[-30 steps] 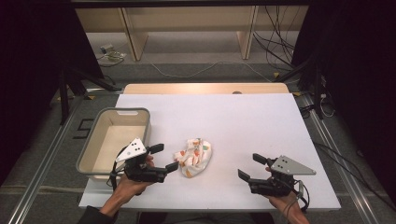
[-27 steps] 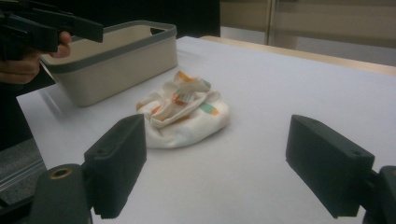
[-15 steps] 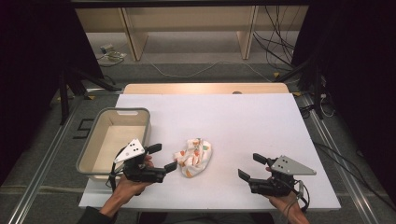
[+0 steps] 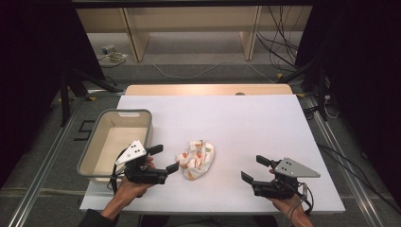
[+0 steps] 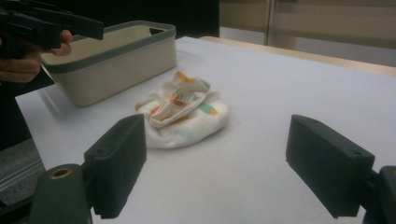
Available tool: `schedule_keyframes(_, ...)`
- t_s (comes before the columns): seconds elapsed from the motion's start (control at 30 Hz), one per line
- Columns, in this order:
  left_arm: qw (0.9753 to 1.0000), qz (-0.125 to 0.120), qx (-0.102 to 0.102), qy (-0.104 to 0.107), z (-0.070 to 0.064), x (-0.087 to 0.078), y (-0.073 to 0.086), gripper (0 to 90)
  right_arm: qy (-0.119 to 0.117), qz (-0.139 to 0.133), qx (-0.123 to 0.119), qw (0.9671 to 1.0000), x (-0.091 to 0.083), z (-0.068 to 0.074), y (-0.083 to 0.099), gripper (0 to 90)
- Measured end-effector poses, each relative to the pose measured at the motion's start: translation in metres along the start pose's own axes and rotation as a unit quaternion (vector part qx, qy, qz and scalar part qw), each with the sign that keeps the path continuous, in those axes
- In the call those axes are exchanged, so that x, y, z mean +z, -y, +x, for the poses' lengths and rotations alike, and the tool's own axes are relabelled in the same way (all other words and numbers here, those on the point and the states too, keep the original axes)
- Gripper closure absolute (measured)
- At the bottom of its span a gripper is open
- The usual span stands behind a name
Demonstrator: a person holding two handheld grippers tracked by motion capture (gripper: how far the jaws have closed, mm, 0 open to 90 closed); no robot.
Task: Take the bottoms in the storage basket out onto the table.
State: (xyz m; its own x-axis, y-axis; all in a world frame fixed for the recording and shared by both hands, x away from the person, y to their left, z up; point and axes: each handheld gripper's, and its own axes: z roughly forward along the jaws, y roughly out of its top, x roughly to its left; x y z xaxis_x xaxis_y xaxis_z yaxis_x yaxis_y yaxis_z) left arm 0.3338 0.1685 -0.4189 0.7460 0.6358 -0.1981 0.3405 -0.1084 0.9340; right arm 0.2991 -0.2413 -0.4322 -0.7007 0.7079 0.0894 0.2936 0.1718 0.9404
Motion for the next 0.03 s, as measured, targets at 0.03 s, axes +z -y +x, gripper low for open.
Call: schedule_keyframes(0.03,1.0,0.0,-0.002,0.0,-0.0003,0.0005,0.0002,7.9,0.0,-0.001,0.0,1.0,0.0001,-0.0001,0.0001,21.2)
